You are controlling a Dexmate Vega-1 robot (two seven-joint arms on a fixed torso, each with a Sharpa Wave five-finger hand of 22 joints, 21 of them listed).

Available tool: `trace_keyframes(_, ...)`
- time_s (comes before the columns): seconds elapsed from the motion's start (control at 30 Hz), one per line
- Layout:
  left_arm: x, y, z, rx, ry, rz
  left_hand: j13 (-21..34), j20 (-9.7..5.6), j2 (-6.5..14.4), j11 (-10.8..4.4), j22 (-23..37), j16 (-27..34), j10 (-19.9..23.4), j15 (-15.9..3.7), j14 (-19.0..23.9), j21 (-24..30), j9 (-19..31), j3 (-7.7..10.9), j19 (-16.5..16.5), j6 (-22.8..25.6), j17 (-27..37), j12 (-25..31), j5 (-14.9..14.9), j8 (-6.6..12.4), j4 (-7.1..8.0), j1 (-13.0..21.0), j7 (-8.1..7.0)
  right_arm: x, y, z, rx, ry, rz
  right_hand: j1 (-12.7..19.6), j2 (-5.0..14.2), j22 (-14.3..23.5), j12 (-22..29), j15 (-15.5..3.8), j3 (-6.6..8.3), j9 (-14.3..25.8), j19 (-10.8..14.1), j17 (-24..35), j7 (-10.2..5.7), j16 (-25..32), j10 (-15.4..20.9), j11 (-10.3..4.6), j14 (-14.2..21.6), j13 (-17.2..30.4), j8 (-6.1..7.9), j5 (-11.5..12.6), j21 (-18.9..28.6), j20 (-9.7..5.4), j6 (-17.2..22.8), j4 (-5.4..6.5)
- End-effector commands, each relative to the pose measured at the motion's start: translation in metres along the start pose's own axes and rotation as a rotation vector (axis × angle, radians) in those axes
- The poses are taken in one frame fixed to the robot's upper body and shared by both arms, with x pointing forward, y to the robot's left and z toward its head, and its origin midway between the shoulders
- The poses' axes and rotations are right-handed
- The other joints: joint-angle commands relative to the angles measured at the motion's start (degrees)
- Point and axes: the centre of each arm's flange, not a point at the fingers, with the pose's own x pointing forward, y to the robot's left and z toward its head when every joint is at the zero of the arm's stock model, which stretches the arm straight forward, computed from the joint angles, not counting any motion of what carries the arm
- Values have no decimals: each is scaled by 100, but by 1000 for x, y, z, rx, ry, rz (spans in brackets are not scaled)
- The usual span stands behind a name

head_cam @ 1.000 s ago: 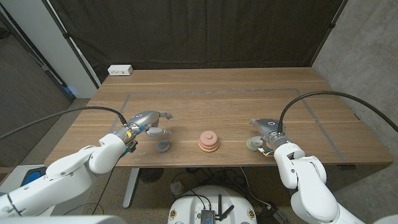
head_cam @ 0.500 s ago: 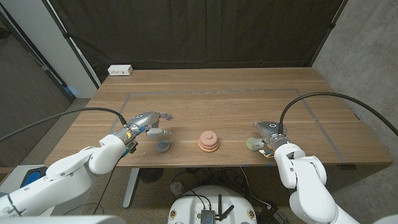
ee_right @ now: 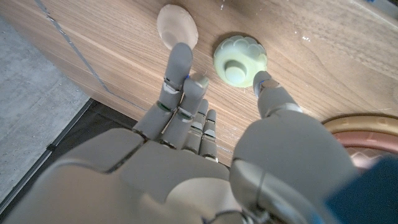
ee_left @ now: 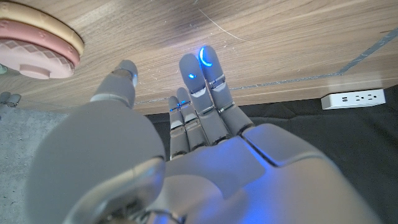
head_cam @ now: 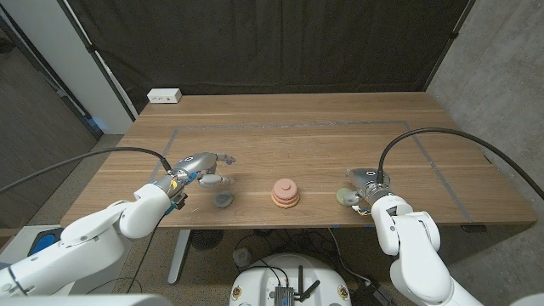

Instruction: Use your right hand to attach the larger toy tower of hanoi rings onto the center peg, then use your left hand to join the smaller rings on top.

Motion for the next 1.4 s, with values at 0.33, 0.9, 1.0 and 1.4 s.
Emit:
trace_keyframes(0.33,-1,0,-4,-6,0,-3,31,-660,77,0,13,3,74,-605,45,16,1,70,44,78,38,28,37,-5,2,-21,6,9,5,5,-10,24,55,-148,15,5,55,-427,-37,-8,-16,17,-26,-62,42,23,7,-26,60,-71,23,-489,174,7)
trace_keyframes(0.9,3,1,-7,-5,-4,-9,42,-659,97,0,12,-10,140,-605,37,8,7,105,46,118,59,39,47,-18,-11,-62,6,15,11,7,-6,37,84,-136,21,-8,65,-428,-30,-26,-35,30,-11,-71,56,19,13,-56,32,-90,8,-490,124,-25)
trace_keyframes(1.0,4,1,-8,-4,-4,-12,43,-654,99,5,12,-11,141,-605,37,7,8,109,45,125,61,37,48,-19,-12,-66,11,17,12,7,-7,40,90,-133,25,-8,66,-428,-29,-30,-35,27,-14,-77,58,17,9,-61,24,-93,8,-490,106,-28)
trace_keyframes(1.4,5,1,-9,-3,-1,-18,50,-656,103,-9,11,-16,142,-606,34,5,11,126,48,139,70,30,52,-28,-21,-83,8,23,14,9,-11,43,112,-132,38,-15,67,-428,-27,-43,-42,21,-16,-91,58,25,7,-77,16,-100,2,-489,93,-32)
